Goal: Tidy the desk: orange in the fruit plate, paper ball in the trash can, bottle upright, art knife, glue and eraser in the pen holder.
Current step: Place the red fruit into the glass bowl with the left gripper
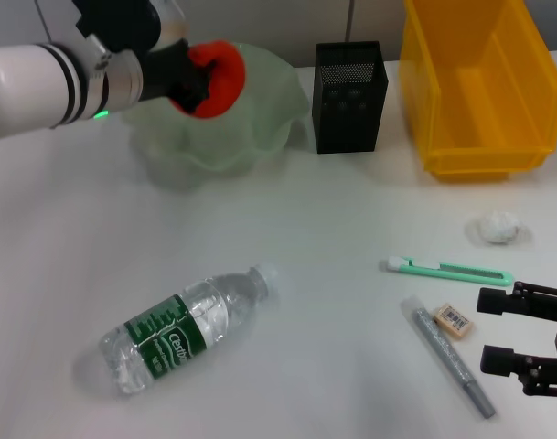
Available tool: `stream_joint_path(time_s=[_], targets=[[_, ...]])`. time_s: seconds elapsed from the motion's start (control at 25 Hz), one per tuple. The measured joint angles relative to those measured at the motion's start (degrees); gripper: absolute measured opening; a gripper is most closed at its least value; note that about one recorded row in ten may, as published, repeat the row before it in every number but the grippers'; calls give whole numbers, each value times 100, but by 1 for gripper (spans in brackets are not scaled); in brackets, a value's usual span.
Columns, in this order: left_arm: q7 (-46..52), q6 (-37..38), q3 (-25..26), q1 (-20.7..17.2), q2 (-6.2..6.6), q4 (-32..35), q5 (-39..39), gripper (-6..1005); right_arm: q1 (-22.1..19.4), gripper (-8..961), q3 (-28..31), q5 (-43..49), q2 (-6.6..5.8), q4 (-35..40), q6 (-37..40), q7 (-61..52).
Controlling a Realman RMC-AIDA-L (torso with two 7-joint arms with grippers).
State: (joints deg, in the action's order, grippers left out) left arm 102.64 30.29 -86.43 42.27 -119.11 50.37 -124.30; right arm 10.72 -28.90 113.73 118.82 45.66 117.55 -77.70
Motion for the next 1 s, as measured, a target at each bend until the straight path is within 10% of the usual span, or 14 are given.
stream_joint_path(time_s=[0.64, 1.0], targets=[[320, -302, -295, -18, 2, -147, -205, 217, 30, 767, -11, 79, 0, -110, -5, 45], [381, -351, -293, -84, 2, -124, -214, 494, 9, 766, 34, 96, -2, -92, -80, 16]])
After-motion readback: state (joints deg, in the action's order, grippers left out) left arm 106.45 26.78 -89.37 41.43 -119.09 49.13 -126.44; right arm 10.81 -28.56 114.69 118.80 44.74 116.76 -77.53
